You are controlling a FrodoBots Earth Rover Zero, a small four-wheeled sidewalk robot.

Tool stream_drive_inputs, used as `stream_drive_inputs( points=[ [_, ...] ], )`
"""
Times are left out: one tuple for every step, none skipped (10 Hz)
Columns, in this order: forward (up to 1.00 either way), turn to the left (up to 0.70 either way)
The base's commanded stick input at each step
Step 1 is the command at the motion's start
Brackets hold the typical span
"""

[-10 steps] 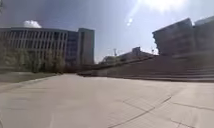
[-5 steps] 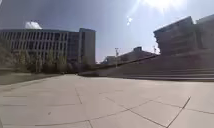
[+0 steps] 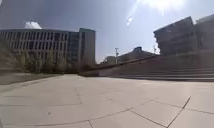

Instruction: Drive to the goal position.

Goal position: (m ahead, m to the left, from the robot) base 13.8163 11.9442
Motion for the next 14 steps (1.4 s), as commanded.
stream_drive_inputs(
  points=[
    [1.00, 0.08],
    [1.00, 0.08],
    [1.00, 0.08],
    [1.00, 0.08],
    [1.00, 0.08],
    [1.00, 0.08],
    [1.00, 0.08],
    [1.00, 0.08],
    [1.00, 0.08],
    [1.00, 0.08],
    [1.00, 0.08],
    [1.00, 0.08],
    [1.00, 0.08],
    [1.00, 0.08]
  ],
)
